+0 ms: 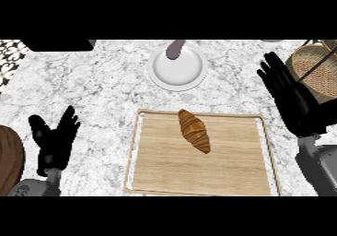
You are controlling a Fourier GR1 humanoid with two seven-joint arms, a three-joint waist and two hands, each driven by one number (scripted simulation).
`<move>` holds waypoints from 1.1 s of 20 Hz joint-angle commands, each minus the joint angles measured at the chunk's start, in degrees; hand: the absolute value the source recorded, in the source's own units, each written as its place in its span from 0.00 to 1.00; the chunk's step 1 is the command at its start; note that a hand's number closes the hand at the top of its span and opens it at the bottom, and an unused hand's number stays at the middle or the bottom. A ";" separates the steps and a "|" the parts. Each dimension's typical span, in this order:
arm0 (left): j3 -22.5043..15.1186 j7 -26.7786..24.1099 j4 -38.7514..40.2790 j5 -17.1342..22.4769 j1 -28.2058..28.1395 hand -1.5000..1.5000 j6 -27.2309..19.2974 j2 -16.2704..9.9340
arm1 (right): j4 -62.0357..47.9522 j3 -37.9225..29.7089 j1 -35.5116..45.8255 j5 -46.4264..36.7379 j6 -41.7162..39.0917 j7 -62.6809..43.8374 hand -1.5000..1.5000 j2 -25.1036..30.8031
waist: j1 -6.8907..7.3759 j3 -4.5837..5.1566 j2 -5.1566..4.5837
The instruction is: Pick the croissant from the tray and place it in the tiered basket
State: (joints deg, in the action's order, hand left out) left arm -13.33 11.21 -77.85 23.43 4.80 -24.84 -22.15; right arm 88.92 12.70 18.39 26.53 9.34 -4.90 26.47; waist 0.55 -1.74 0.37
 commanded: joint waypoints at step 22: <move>2.17 -9.08 2.76 -1.62 -6.10 0.50 14.46 -10.35 | -20.84 14.54 5.87 -18.61 -18.42 4.29 0.00 2.61 | 0.74 1.88 -0.41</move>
State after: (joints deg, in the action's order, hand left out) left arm -12.17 4.58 -76.84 21.72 -0.16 -11.63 -32.60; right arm 67.96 24.25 19.22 10.93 -3.78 6.04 24.95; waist 1.66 0.12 -0.14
